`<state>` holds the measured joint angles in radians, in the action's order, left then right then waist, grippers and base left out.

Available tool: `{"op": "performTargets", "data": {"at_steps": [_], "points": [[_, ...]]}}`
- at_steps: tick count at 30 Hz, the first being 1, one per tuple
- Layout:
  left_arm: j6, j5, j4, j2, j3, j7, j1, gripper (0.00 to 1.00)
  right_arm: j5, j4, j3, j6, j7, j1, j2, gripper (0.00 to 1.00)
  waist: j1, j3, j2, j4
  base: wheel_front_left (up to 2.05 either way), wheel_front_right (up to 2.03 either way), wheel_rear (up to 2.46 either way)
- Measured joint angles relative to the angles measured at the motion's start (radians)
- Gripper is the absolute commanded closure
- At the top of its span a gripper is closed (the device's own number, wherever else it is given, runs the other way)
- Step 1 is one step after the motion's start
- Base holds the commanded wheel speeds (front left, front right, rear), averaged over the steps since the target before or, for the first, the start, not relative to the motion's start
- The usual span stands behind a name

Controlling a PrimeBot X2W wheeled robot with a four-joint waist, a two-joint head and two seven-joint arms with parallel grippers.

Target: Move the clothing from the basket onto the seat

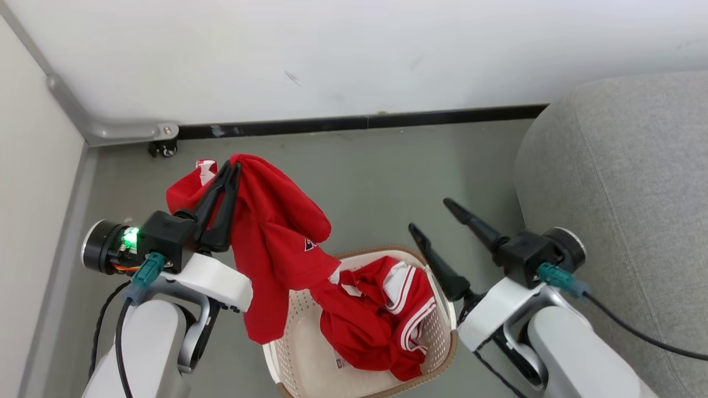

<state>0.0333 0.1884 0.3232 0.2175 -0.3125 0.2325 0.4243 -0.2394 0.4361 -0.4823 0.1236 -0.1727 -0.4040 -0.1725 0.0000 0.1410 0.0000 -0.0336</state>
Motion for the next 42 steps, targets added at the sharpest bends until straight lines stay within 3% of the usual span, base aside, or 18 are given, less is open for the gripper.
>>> {"op": "performTargets", "data": {"at_steps": [14,29,42], "points": [[-0.085,0.039,-0.07,0.028,-0.025,-0.061,-0.012,1.0,-0.085,-0.02,-0.151,0.0,0.06,0.03,-0.062,0.0,0.0,-0.102,0.0,0.024,0.0,0.0,0.0],[-0.122,0.057,-0.184,0.026,-0.085,-0.146,-0.012,1.0,-0.165,-0.059,-0.368,0.001,0.114,0.056,-0.121,0.0,0.0,-0.162,0.0,0.039,0.0,0.0,0.0],[-0.131,0.065,-0.274,0.028,-0.112,-0.22,-0.01,1.0,-0.112,-0.046,-0.439,0.001,0.09,-0.021,-0.149,0.0,0.0,-0.167,0.0,0.051,0.0,0.0,0.0]]}}
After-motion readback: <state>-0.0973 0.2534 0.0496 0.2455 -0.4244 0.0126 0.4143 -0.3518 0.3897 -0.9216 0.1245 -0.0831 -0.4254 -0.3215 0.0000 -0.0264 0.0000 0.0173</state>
